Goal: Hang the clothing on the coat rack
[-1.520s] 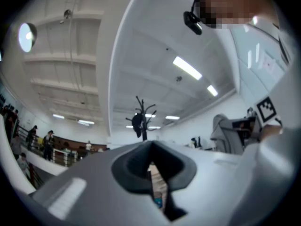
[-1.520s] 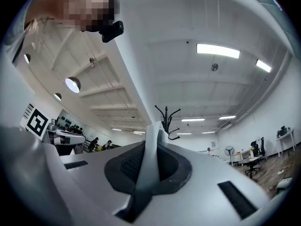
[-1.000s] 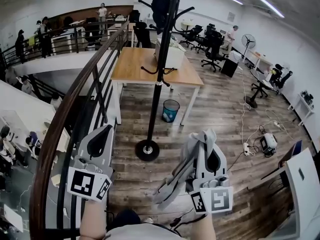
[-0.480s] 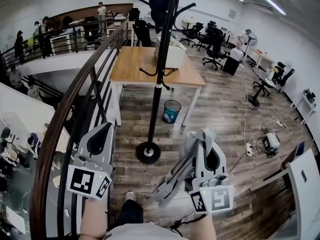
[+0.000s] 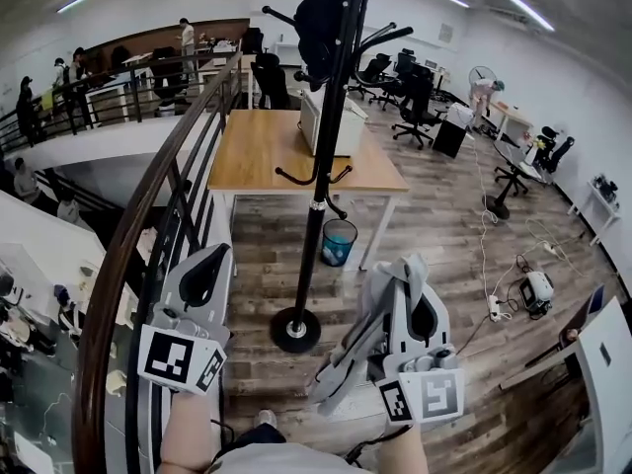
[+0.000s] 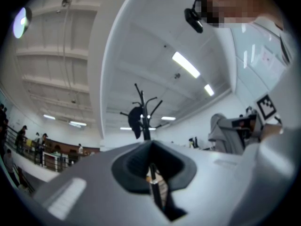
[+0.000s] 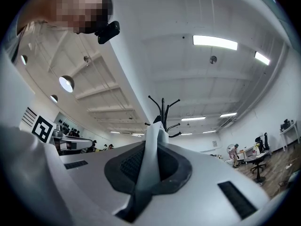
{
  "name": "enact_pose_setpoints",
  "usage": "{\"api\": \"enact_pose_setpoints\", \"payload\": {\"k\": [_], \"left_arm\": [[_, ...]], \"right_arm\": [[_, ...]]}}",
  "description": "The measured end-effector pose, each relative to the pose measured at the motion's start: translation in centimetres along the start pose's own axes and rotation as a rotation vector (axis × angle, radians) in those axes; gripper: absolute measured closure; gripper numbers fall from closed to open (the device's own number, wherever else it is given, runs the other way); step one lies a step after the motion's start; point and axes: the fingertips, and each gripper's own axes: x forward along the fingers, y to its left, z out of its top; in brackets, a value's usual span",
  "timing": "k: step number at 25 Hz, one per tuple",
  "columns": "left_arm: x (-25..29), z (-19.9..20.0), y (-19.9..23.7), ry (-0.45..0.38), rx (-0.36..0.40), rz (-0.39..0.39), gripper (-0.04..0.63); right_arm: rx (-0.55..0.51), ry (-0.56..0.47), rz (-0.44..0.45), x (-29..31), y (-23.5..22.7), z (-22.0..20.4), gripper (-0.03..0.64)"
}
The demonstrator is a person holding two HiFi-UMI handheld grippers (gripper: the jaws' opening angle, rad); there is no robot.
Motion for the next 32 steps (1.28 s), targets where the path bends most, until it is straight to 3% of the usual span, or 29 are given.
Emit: {"api": "enact_pose_setpoints", "payload": {"k": [16, 32], "left_arm": [[7.1, -3.3, 9.4, -0.025, -0.004, -0.087, 0.589], [12.3, -8.2, 11.9, 0.019, -0.06, -0.101, 0.589]], "right_arm": [[-0.024, -0.043, -0.04, 11.8, 2.7, -1.6, 0.609], [-0.021, -0.07, 0.008, 19.6, 1.8, -1.6, 0.609]]}}
